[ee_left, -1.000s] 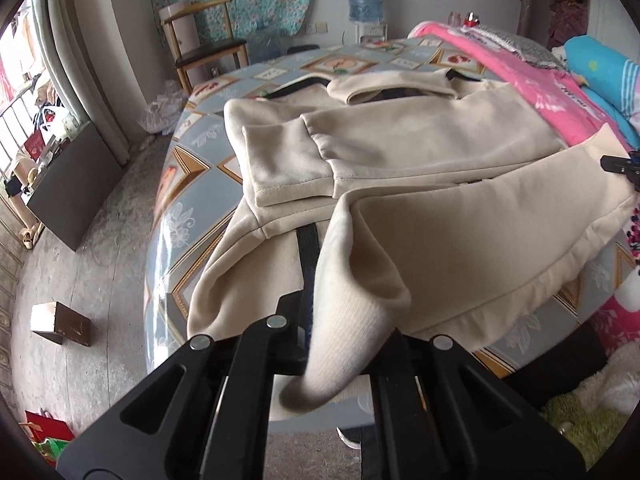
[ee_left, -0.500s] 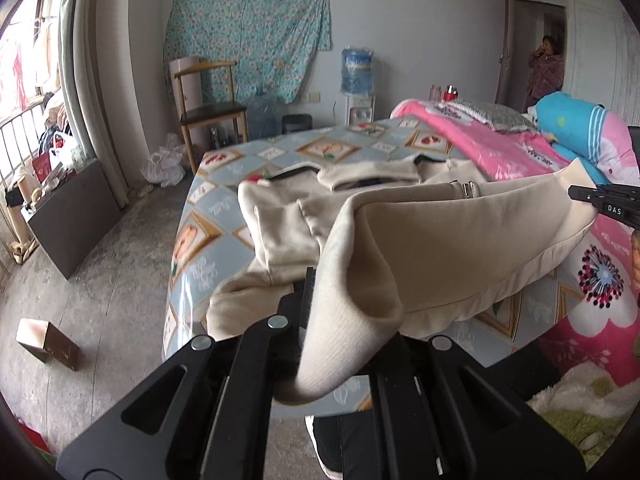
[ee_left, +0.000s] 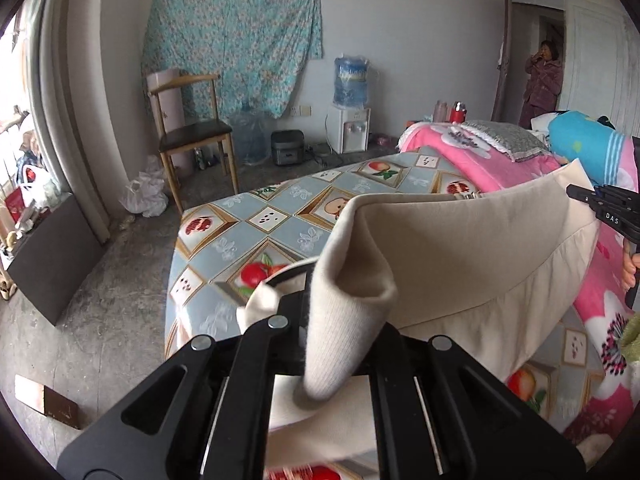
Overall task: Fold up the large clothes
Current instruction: 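Lift the sweatshirt edge with both grippers and fold it over the body, then lower the folded sweatshirt onto the bed with both grippers and release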
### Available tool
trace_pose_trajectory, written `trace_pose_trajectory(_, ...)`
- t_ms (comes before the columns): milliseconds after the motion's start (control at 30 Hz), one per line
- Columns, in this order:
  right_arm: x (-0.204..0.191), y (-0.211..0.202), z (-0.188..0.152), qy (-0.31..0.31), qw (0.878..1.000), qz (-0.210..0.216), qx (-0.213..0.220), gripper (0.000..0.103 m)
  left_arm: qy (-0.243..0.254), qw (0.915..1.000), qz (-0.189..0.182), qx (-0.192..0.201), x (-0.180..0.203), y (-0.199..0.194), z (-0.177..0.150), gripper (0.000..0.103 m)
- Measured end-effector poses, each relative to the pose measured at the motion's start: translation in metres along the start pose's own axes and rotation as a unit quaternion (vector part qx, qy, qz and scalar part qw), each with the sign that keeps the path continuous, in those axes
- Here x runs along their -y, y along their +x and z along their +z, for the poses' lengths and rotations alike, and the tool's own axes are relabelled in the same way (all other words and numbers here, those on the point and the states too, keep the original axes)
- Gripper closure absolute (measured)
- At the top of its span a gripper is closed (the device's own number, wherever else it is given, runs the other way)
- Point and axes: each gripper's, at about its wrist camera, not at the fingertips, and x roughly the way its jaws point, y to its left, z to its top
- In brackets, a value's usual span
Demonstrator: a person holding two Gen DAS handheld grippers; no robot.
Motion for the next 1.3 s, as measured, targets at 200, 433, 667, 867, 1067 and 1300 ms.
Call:
trace_pose_trajectory(200, -0.008, 0.144, 0.021, -0.011, 0.996, 0.019, -0.081, 0.097, 0.002, 0.9941, 0.000, -0.108, -0.034, 0.133, 0.021, 0.098)
trace_pose_trajectory(433, -0.015, 0.211, -0.016, -0.008, 0.988, 0.040, -0.150, 0.097, 0.013, 0.9880, 0.012, -0.153, -0.036, 0.183, -0.019, 0.098)
trace_pose_trajectory(667, -0.008, 0.210, 0.001, 0.007, 0.989, 0.054, -0.138, 0.097, -0.037, 0.9875, -0.016, -0.152, -0.059, 0.181, 0.000, 0.090)
trace_pose_trajectory(867, 0.005, 0.227, -0.015, 0.022, 0.982, 0.077, -0.170, 0.070, -0.084, 0.9835, 0.042, -0.155, -0.100, 0.180, -0.021, 0.050)
trace_pose_trajectory(1067, 0.060, 0.136, 0.001, 0.122, 0.985, 0.093, -0.082, 0.067, -0.135, 0.9851, 0.067, -0.083, -0.140, 0.094, -0.016, 0.052)
trace_pose_trajectory(1300, 0.009, 0.052, -0.065, 0.061, 0.979, 0.156, -0.116, 0.067, -0.100, 0.9858, -0.114, -0.073, -0.062, 0.038, -0.061, 0.044)
